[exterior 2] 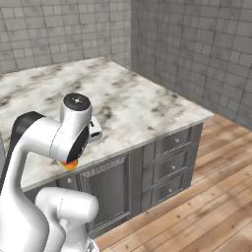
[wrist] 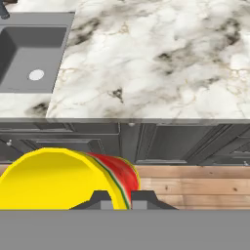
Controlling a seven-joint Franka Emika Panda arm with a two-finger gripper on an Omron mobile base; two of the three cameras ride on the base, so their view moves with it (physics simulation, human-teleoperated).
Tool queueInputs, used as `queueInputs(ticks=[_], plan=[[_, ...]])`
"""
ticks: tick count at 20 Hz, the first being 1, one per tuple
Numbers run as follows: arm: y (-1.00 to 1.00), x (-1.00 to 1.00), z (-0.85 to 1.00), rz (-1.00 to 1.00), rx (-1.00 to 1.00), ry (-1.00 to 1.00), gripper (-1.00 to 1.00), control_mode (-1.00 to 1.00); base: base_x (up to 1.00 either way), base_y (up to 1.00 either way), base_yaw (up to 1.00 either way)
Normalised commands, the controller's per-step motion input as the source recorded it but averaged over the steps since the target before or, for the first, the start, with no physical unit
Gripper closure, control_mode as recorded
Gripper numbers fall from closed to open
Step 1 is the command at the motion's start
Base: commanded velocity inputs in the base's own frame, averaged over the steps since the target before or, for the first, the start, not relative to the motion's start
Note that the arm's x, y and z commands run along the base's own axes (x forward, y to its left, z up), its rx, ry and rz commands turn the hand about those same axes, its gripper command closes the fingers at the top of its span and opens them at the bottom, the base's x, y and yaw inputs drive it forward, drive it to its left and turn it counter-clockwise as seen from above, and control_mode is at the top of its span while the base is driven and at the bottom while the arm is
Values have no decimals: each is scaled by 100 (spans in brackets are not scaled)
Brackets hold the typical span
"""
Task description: Pick the cup and bowl from the counter and place them on the counter next to the sink.
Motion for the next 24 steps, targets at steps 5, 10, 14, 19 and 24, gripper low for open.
queueInputs(ticks=[5, 10, 14, 19, 24], plan=[[0, 0, 0, 0, 0, 0, 100, 100, 2, 0, 67], [0, 0, 0, 0, 0, 0, 100, 100, 9, 1, 61], [0, 0, 0, 0, 0, 0, 100, 100, 44, 0, 53], [0, 0, 0, 0, 0, 0, 100, 100, 86, -45, 37], [0, 0, 0, 0, 0, 0, 100, 100, 92, -67, 21]])
